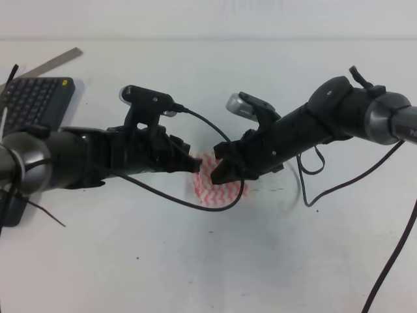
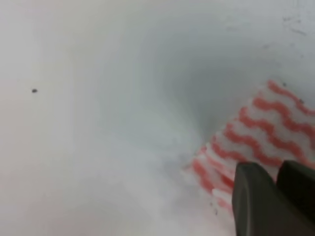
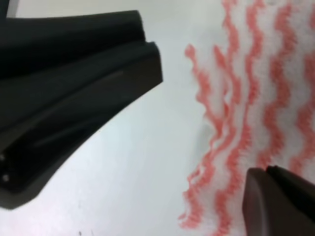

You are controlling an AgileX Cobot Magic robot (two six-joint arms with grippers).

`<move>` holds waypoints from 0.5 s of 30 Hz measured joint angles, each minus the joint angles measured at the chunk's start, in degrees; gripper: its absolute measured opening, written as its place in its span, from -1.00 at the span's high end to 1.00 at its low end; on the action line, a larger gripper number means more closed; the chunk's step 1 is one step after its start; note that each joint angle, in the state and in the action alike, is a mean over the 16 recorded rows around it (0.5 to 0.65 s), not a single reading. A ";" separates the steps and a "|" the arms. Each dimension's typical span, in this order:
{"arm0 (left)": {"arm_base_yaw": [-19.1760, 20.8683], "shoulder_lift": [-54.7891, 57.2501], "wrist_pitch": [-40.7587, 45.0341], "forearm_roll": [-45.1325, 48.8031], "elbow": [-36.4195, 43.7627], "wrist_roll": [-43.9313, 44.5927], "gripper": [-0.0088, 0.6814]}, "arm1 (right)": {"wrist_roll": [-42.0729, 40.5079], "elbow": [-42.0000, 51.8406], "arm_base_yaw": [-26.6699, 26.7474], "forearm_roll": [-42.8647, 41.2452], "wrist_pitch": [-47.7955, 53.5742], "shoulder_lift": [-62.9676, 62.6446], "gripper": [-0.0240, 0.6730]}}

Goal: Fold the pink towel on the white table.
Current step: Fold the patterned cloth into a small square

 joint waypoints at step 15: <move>0.18 2.70 8.91 -0.43 -2.08 -1.31 0.95 | 1.99 -1.83 -1.75 -3.61 4.43 0.08 0.94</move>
